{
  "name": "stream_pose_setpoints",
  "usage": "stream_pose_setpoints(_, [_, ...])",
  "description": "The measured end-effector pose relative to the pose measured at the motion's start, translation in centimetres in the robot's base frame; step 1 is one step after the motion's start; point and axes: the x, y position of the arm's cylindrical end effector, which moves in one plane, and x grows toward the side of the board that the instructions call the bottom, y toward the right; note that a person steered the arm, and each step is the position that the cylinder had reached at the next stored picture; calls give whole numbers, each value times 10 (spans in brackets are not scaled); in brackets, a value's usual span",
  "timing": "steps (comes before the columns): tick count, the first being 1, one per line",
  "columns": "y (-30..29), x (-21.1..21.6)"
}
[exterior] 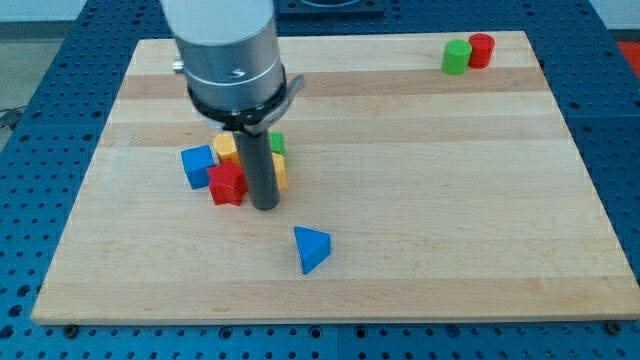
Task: Push the blue triangle to the bottom center
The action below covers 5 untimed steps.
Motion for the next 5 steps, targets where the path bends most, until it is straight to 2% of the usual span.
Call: stream_pose_setpoints(5, [34,40])
